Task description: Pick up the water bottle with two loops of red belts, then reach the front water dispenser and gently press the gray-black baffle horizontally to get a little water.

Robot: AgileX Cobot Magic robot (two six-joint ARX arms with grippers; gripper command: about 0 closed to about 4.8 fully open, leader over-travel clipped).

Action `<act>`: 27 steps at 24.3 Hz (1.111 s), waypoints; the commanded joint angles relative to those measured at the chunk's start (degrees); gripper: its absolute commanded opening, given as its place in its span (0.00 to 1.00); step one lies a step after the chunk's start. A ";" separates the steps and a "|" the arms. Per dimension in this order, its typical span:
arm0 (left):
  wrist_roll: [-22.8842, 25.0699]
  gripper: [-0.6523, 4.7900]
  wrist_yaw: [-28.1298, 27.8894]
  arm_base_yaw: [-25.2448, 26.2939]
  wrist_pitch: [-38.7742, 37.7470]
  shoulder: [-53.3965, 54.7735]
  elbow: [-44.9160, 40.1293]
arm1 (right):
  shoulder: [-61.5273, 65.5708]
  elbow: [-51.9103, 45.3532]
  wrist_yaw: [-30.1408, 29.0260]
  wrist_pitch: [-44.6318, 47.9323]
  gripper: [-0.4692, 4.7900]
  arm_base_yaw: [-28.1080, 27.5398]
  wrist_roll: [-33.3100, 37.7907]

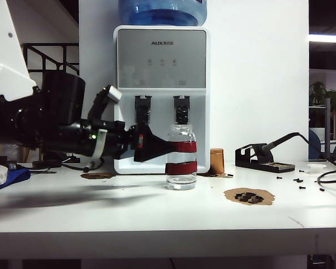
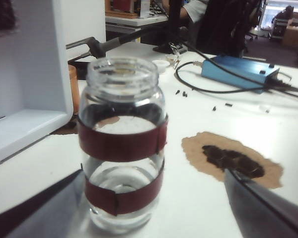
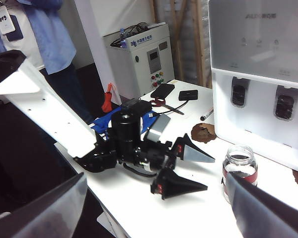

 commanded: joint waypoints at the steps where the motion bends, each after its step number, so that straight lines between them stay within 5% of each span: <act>1: 1.90 1.00 -2.75 -1.20 0.04 3.02 3.37 | -0.02 0.28 -0.59 0.48 0.94 0.09 -0.09; 16: 1.70 1.00 -6.01 -2.60 -10.03 14.53 20.81 | -0.07 0.28 -2.47 0.52 0.94 0.09 -0.09; 17: 1.70 0.64 -6.12 -2.64 -9.94 14.53 20.83 | -0.07 0.28 -2.47 0.55 0.94 0.09 -0.09; 19: 1.68 0.20 -6.16 -3.06 -9.92 14.53 20.83 | -0.07 0.28 -2.47 0.55 0.94 0.09 -0.09; 23: 0.26 0.11 -6.23 -3.26 -8.79 14.43 20.87 | -0.07 0.28 -2.47 0.55 0.94 0.09 -0.09; 27: -12.26 0.11 -6.23 -0.74 -1.27 13.77 21.18 | -0.07 0.28 -2.47 0.55 0.94 0.09 -0.09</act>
